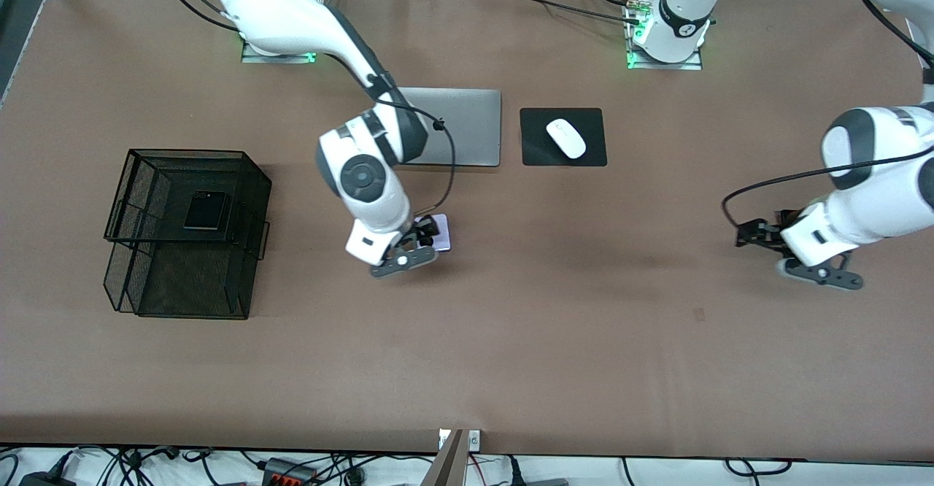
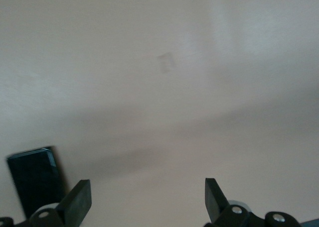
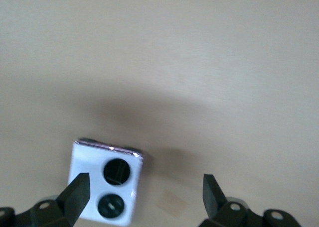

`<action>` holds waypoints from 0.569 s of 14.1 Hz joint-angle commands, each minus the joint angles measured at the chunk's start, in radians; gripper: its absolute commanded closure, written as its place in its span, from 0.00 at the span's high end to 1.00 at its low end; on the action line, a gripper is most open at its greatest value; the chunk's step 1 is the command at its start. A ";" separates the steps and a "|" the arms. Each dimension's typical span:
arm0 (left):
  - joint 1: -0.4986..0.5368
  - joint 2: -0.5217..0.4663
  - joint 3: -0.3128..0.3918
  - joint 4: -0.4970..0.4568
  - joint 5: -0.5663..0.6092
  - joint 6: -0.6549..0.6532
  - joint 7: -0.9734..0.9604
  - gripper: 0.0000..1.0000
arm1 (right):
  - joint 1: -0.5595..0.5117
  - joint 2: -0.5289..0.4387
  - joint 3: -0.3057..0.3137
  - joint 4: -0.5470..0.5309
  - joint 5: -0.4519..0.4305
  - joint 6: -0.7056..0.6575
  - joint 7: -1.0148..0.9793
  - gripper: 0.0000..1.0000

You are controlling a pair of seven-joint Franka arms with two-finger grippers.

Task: Place phones with both arms
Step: 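Grasp the white phone with the right gripper while the left gripper releases it, then grasp the tall black phone with the left gripper while the right gripper lifts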

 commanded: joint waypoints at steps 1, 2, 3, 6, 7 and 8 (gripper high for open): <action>0.071 -0.021 -0.012 -0.102 -0.017 0.148 0.156 1.00 | 0.037 0.066 -0.012 0.048 0.013 0.060 0.088 1.00; 0.109 0.000 -0.012 -0.108 -0.017 0.190 0.240 1.00 | 0.051 0.083 -0.012 0.061 0.012 0.071 0.113 1.00; 0.126 0.025 -0.010 -0.105 -0.017 0.225 0.300 1.00 | 0.057 0.090 -0.012 0.062 0.012 0.071 0.118 1.00; 0.160 0.101 0.011 -0.099 0.074 0.345 0.396 1.00 | 0.059 0.089 -0.012 0.062 0.015 0.062 0.118 1.00; 0.183 0.123 0.011 -0.099 0.094 0.372 0.399 1.00 | 0.060 0.089 -0.012 0.062 0.016 0.062 0.118 1.00; 0.188 0.144 0.013 -0.100 0.096 0.400 0.410 1.00 | 0.062 0.089 -0.011 0.059 0.022 0.062 0.130 1.00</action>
